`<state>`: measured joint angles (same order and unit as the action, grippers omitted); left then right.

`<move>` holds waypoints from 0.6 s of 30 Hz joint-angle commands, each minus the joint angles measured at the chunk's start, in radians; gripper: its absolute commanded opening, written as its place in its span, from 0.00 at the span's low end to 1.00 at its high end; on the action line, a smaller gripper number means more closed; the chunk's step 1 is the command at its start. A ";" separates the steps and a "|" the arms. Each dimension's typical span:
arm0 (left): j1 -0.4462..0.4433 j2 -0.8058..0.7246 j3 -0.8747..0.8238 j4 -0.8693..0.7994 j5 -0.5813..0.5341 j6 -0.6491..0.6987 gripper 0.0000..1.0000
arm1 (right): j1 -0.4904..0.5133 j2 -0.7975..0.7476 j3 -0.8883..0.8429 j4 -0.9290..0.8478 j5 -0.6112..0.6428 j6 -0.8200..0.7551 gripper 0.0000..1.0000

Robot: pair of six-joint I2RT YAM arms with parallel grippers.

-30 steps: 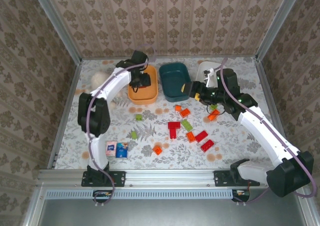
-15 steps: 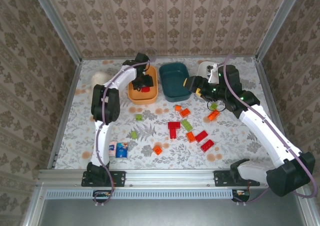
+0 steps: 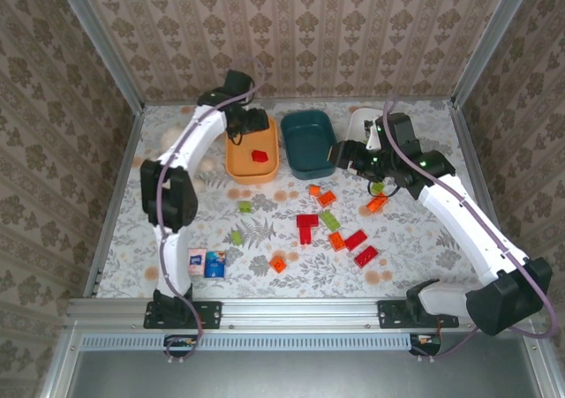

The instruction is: Sort the legos into containers by color

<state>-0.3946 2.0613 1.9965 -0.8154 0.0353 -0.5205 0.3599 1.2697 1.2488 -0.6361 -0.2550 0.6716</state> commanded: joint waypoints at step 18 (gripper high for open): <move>-0.240 -0.953 -1.075 0.394 0.086 -0.169 0.77 | -0.043 0.150 -0.162 -0.238 0.404 0.166 0.71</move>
<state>-0.6083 1.1992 0.9928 -0.5045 0.0906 -0.6369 0.3614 1.3537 1.1316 -0.9119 0.1440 0.7818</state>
